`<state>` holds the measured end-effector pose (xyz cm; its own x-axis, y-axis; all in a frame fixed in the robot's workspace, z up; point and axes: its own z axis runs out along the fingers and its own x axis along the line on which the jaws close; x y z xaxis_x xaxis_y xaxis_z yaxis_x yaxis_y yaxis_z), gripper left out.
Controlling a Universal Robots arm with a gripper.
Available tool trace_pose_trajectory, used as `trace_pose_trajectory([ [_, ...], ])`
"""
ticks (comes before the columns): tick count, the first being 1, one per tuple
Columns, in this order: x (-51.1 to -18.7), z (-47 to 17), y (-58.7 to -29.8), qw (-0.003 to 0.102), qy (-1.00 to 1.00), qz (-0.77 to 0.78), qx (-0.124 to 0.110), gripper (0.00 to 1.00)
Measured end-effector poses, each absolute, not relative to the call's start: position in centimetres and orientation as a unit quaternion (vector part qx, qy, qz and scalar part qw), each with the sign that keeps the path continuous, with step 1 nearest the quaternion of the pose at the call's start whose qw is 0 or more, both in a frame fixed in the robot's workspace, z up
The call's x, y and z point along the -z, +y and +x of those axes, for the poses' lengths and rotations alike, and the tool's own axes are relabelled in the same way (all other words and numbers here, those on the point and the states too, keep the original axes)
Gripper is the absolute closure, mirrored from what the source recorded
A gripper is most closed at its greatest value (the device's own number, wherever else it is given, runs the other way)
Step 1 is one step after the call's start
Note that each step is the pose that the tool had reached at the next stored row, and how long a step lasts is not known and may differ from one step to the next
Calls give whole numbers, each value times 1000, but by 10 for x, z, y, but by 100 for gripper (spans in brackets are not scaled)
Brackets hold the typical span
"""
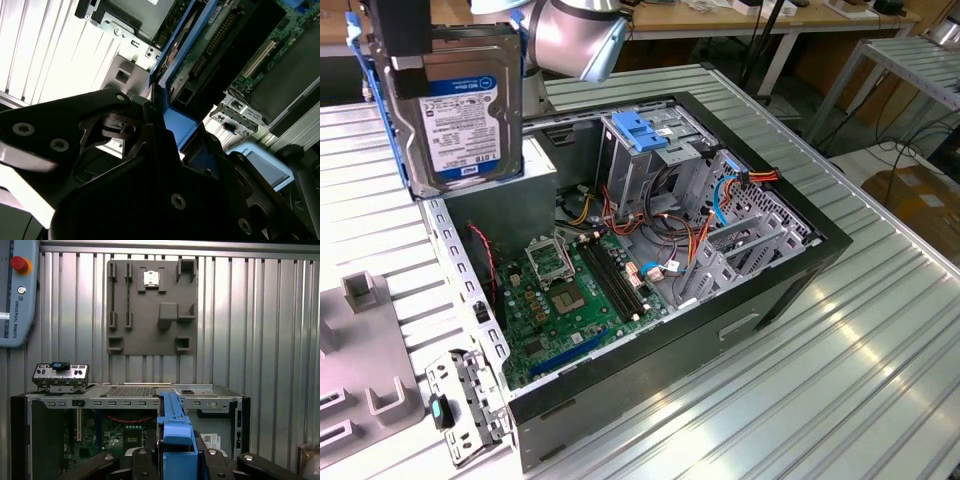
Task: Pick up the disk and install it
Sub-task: 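Pick up the disk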
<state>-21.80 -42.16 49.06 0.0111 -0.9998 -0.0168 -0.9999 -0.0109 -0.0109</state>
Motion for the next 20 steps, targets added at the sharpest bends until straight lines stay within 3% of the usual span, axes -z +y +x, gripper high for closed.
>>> trace_pose_trajectory([
  [20,-489,-164,-424,10,703,-711,-2,63],
])
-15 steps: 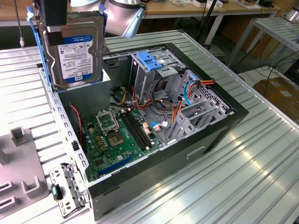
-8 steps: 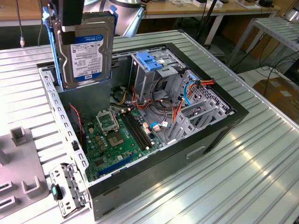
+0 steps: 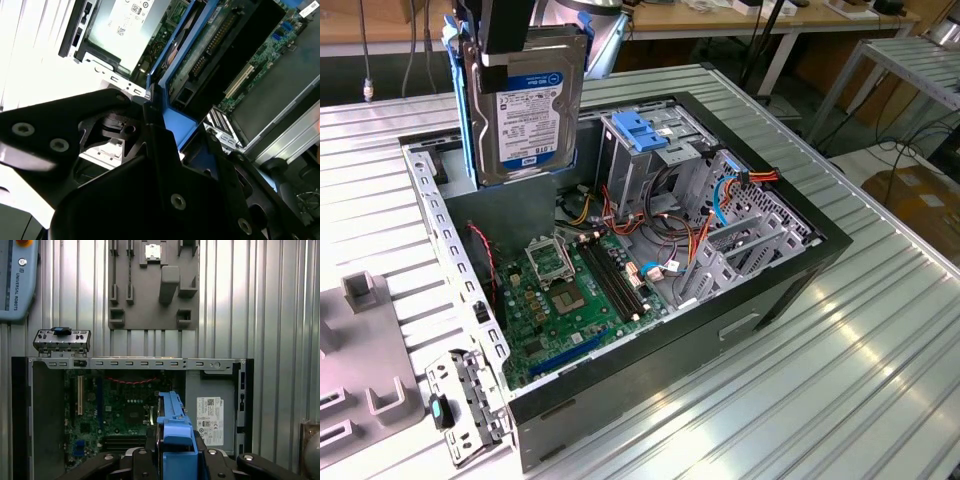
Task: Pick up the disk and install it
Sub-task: 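Insert the disk into the insertion slot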
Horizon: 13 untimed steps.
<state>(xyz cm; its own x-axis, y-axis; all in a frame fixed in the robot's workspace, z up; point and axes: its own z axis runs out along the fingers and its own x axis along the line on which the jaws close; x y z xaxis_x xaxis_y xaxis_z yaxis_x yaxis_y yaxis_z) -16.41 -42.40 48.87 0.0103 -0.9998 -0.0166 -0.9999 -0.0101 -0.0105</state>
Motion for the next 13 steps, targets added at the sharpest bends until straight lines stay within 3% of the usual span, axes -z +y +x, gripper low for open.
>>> trace_pose_trajectory([
  [13,-489,-163,-427,9,703,-711,-2,63],
])
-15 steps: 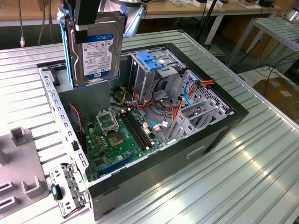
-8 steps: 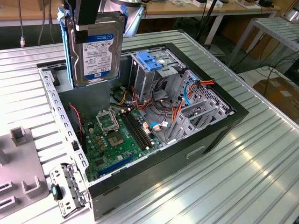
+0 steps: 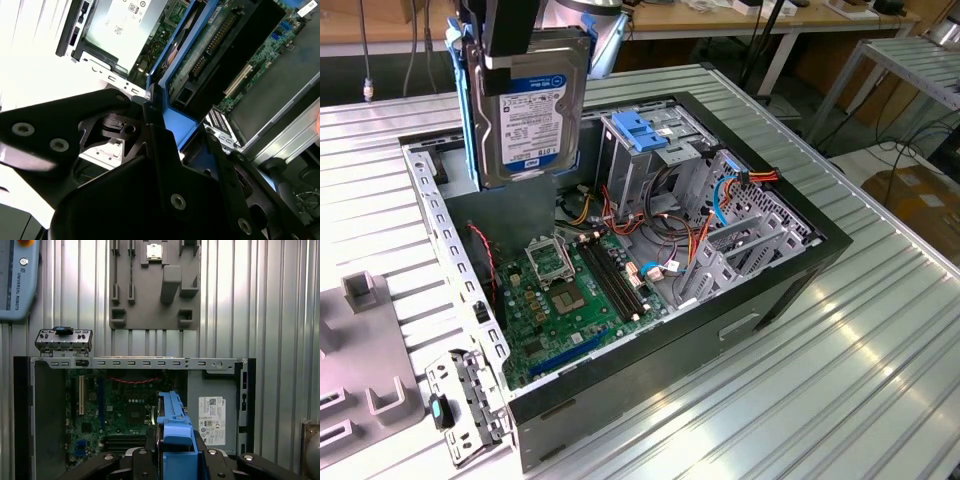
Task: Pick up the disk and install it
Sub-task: 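Insert the disk into the insertion slot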
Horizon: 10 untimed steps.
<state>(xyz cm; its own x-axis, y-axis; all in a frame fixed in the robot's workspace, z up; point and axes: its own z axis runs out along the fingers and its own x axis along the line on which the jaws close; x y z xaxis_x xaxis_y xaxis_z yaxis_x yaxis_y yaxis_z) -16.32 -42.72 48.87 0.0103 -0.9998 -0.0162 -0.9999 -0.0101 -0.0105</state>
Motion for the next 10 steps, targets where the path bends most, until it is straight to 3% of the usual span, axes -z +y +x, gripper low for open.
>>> trace_pose_trajectory([
  [10,-488,-159,-436,9,703,-711,-1,63],
])
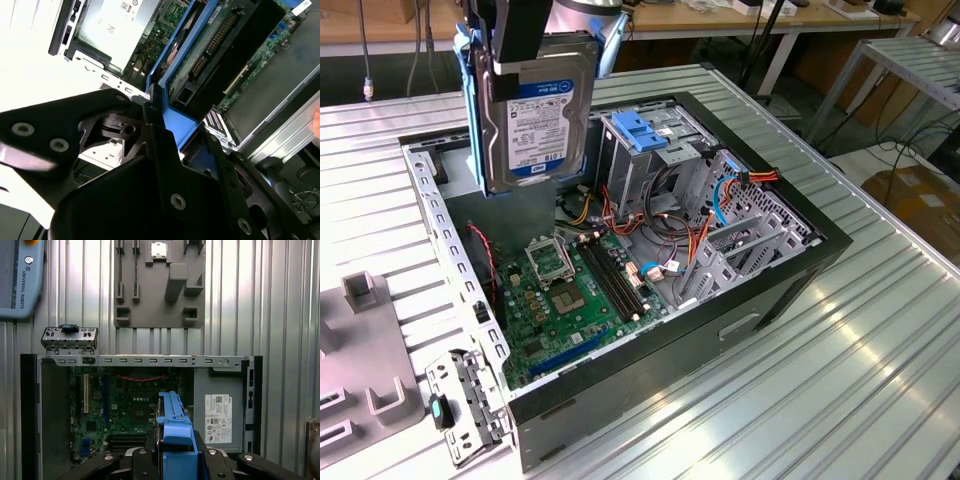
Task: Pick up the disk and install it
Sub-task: 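Insert the disk into the insertion slot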
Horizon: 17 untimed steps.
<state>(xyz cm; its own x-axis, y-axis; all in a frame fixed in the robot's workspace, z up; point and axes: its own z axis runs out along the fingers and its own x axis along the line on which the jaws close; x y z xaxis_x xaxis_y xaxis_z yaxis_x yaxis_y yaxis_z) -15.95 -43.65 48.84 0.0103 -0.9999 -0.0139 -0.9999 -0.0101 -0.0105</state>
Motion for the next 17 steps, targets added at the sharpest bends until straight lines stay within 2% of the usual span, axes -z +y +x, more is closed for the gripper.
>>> trace_pose_trajectory([
  [17,-488,-152,-444,8,703,-711,-1,63],
])
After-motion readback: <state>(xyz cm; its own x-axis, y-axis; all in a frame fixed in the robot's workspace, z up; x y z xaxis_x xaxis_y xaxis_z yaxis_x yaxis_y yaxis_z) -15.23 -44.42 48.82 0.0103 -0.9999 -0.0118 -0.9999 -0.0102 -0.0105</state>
